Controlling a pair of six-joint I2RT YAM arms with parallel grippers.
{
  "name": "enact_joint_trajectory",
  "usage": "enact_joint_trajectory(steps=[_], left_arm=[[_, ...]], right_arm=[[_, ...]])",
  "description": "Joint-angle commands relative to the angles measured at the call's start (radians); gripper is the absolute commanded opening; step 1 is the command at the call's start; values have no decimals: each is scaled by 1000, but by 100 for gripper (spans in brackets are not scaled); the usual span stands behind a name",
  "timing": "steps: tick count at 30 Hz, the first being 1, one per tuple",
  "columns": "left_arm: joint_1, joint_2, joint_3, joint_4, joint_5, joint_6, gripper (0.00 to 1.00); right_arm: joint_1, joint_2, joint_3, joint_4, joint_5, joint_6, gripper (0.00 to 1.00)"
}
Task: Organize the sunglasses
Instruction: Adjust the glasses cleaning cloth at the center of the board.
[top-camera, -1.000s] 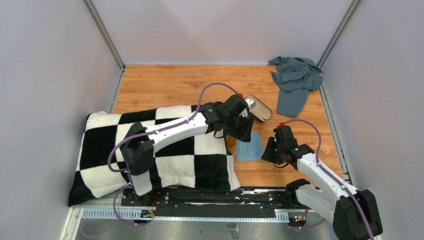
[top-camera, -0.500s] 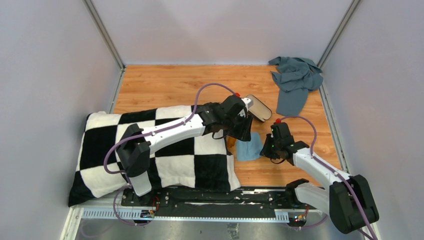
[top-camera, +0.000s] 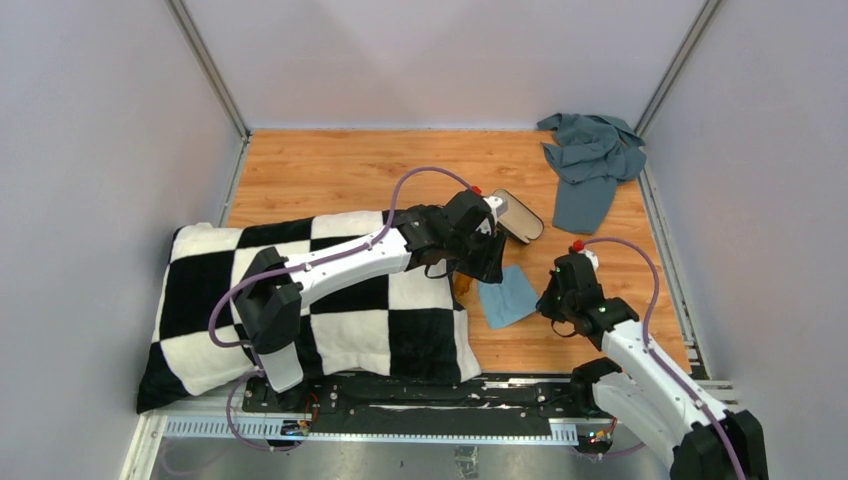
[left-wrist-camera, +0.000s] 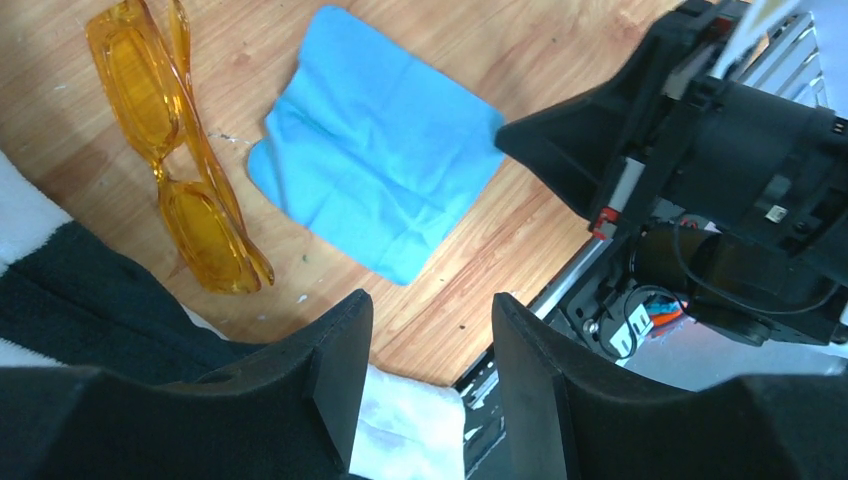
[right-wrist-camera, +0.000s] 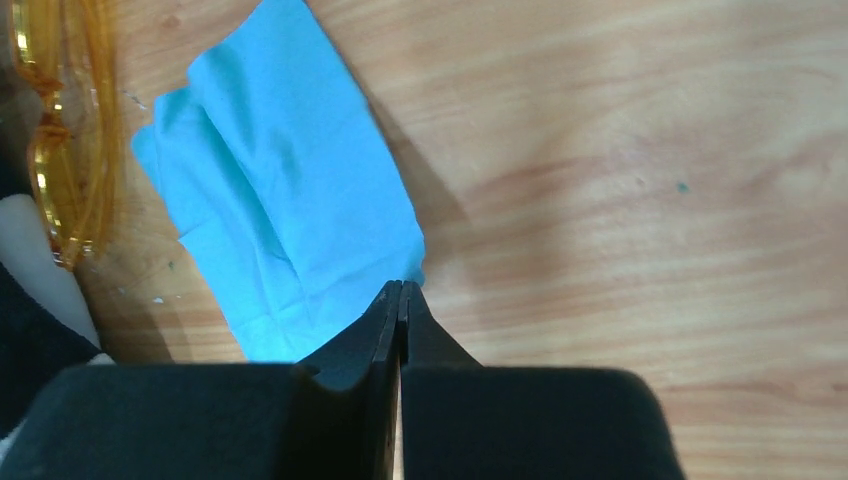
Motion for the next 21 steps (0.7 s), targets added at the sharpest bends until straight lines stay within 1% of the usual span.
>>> enact_joint_trajectory(steps=[1, 4, 9, 12, 15, 17, 19, 21], left_arm=[[1, 36, 2, 17, 27, 25, 54], [1, 63, 18, 9, 43, 34, 54], [1, 115, 39, 4, 74, 41, 55], [1, 145, 55, -5, 92, 46, 55], [1, 163, 72, -18, 101, 65, 56], [1, 170, 76, -13, 103, 81, 57], [1, 182, 86, -12, 96, 91, 57], [1, 207, 105, -24, 71, 95, 58]], right_arm=[[0, -108, -43, -198, 74, 78, 0], [3, -181, -44, -265, 54, 145, 0], [17, -249, -14, -409, 98, 207, 0], [38, -284, -23, -418, 69, 237, 0], [53, -303, -19, -434, 61, 249, 25], [57, -313, -8, -427, 84, 234, 38], [56, -301, 11, -409, 120, 213, 44], [57, -258, 45, -367, 160, 187, 46]])
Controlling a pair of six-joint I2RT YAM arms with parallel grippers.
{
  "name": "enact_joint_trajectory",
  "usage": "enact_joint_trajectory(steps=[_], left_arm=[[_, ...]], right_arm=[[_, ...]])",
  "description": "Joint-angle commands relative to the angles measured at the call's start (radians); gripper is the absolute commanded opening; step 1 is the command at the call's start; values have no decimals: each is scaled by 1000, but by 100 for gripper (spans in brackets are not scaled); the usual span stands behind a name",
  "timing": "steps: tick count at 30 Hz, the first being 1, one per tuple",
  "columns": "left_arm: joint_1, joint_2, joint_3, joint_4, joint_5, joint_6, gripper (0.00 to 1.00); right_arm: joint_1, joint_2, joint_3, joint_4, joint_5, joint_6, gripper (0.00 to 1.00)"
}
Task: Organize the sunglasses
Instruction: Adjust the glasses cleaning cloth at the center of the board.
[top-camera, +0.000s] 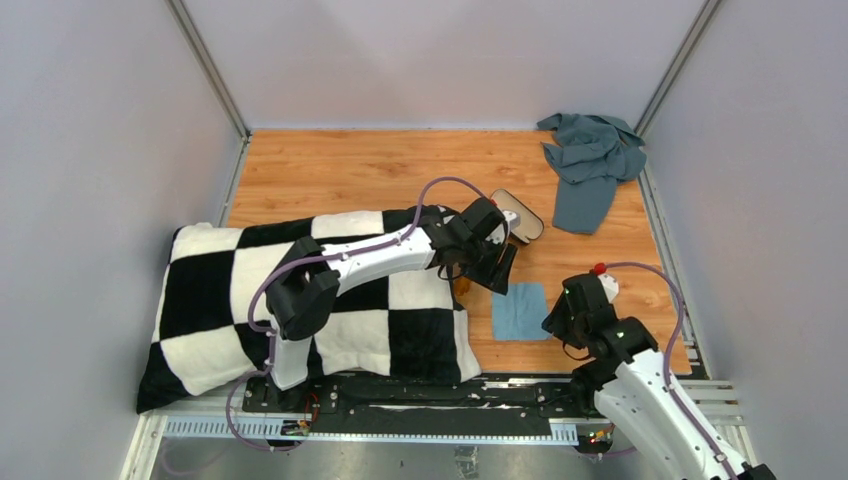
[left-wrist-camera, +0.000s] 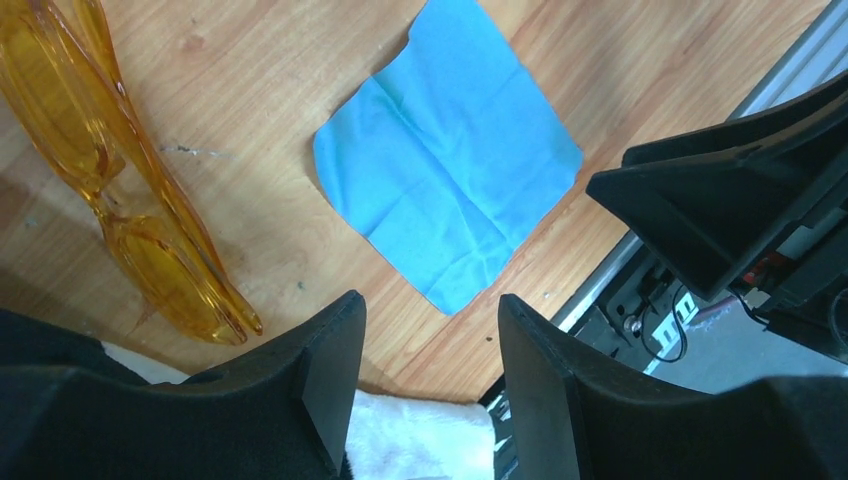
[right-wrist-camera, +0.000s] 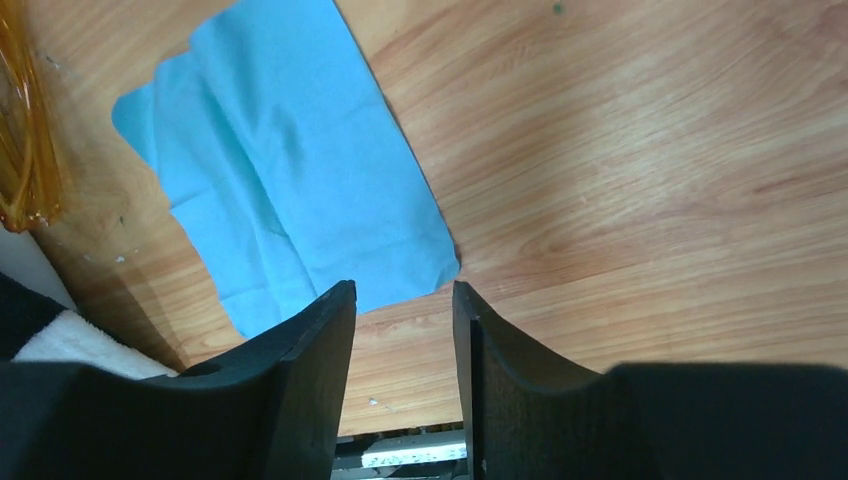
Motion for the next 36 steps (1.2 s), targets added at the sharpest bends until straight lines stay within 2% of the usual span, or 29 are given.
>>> enact_joint_trajectory(steps=[1, 5, 10, 13, 17, 25, 33, 35, 36], left_arm=[[1, 61, 62, -23, -29, 34, 58], [5, 152, 156, -73, -114, 43, 55], [29, 239, 236, -81, -161, 37, 48], [35, 288, 265, -98, -168, 36, 44], [35, 333, 268, -94, -162, 13, 43], [35, 349, 236, -53, -88, -14, 33], [34, 325, 191, -38, -39, -28, 11], [34, 321, 189, -35, -32, -28, 0], [34, 320, 190, -35, -33, -26, 0]], right_arm=[[16, 54, 74, 54, 99, -49, 46], [4, 209, 107, 228, 154, -155, 44], [-60, 384, 176, 344, 68, -273, 39], [-73, 406, 186, 371, 44, -299, 39], [-95, 407, 185, 381, 21, -313, 40], [-145, 432, 171, 392, -6, -336, 41], [-228, 465, 175, 414, -50, -378, 42], [-236, 476, 174, 424, -79, -388, 42], [-235, 488, 177, 430, -98, -399, 42]])
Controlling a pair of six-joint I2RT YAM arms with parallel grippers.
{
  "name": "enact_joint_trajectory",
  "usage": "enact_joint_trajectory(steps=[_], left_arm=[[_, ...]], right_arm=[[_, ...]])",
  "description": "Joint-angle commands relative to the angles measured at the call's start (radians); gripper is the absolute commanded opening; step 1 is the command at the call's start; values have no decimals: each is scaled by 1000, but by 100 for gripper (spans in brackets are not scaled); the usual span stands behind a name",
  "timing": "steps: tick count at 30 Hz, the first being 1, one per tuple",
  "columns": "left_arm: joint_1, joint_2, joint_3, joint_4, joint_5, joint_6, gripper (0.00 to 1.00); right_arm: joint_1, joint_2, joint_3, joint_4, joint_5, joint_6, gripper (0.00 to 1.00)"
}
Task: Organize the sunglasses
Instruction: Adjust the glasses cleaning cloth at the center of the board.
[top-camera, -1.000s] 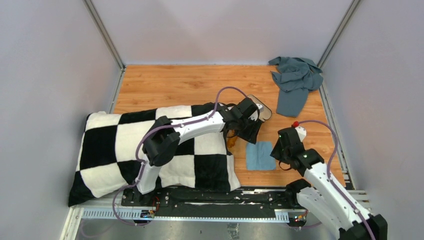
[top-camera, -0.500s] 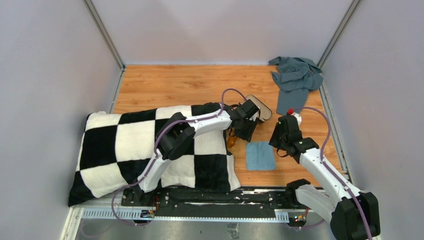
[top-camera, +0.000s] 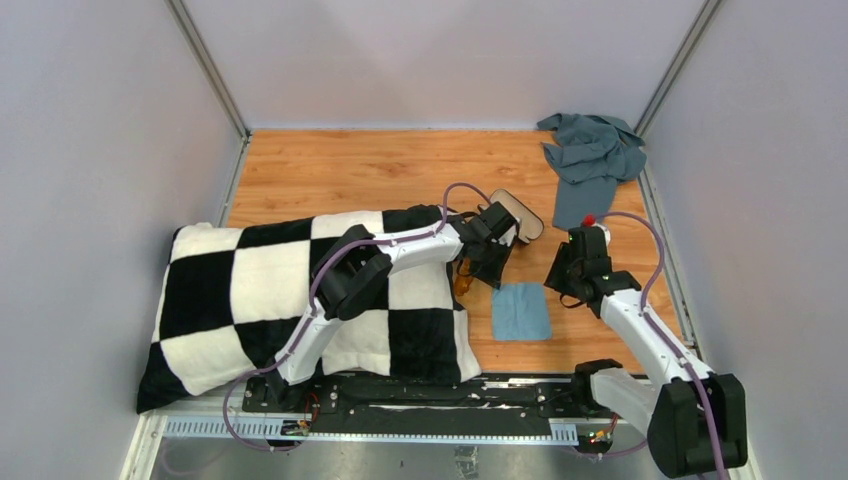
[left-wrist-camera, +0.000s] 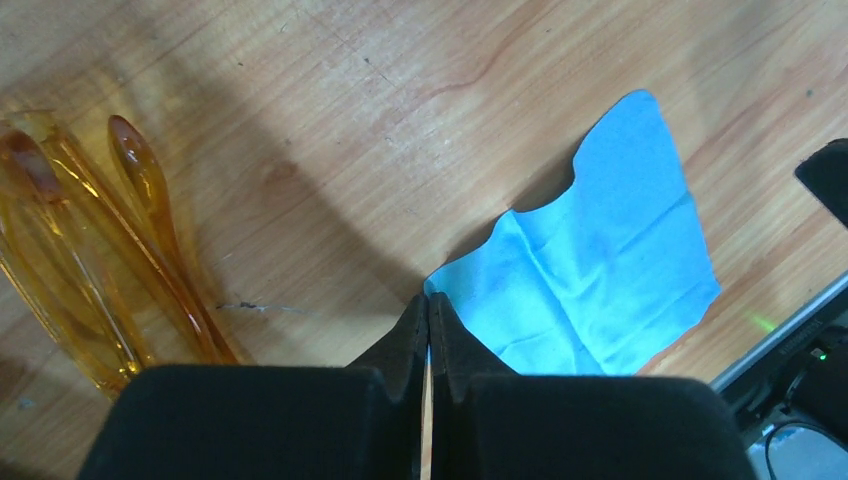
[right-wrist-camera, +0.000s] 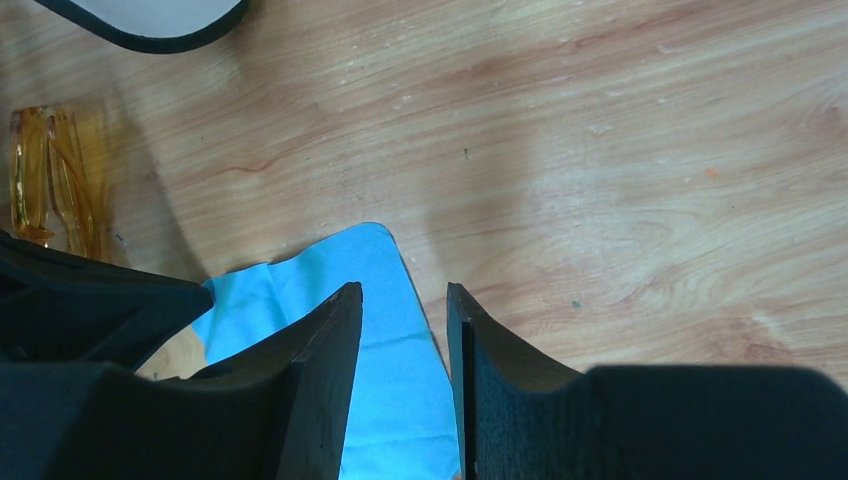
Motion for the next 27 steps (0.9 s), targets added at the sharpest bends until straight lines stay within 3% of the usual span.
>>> enact_joint_trajectory(steps=[1, 6, 27], left_arm=[[-6, -7, -19, -6, 14, 7, 0], [14, 5, 38, -41, -35, 41, 0], [45, 24, 80, -75, 8, 83, 0]], right_arm=[[-23, 40, 18, 21, -80, -54, 42], [-23, 140, 46, 22, -188, -109, 42], [-51, 447, 139, 90, -251, -210, 35]])
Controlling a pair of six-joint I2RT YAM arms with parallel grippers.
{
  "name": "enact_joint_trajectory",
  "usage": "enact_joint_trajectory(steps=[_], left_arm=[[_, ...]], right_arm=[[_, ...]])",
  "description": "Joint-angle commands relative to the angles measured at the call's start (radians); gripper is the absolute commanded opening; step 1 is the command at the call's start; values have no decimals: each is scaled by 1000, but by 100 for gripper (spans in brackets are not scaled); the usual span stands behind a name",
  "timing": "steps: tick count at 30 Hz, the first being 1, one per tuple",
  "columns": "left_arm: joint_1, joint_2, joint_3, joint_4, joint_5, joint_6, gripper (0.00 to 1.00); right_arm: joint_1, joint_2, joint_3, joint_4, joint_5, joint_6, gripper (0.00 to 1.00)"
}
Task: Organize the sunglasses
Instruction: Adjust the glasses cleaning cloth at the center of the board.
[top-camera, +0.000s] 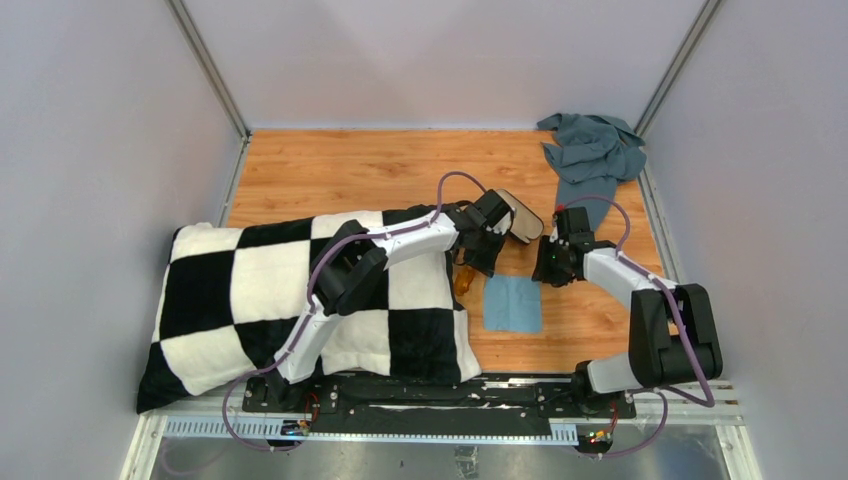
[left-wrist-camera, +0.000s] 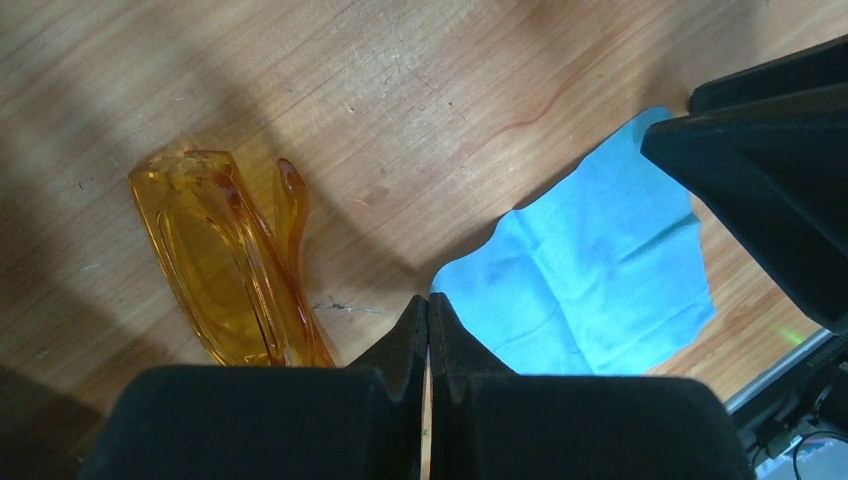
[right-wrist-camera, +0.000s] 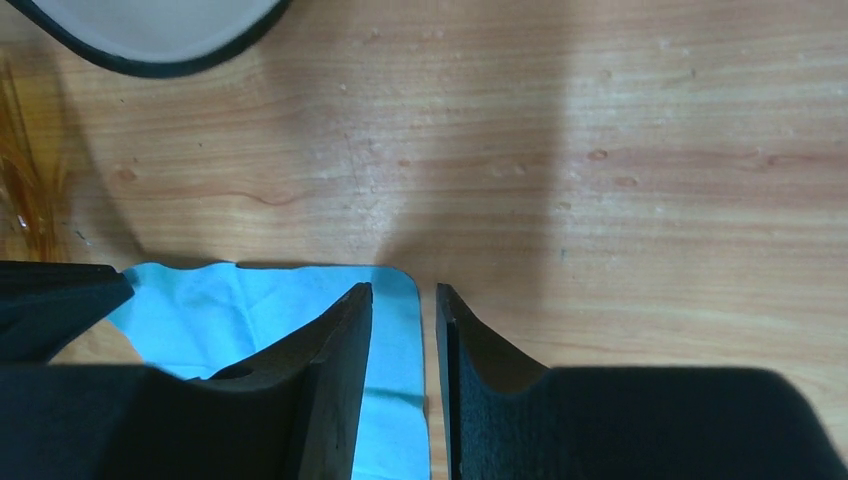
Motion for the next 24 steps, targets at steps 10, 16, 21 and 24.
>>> enact_joint_trajectory(steps=[10, 16, 21, 24], left_arm=[[-1, 26, 29, -20, 27, 25, 0], [-2, 31, 37, -24, 29, 28, 0], [-1, 31, 39, -28, 31, 31, 0], [-1, 31, 40, -29, 32, 34, 0]], right_arm=[[-15, 64, 13, 3, -50, -27, 21], [-14, 46, 2, -7, -53, -10, 27], [-14, 42, 11, -31, -48, -6, 27], [-13, 38, 13, -49, -44, 0, 26]])
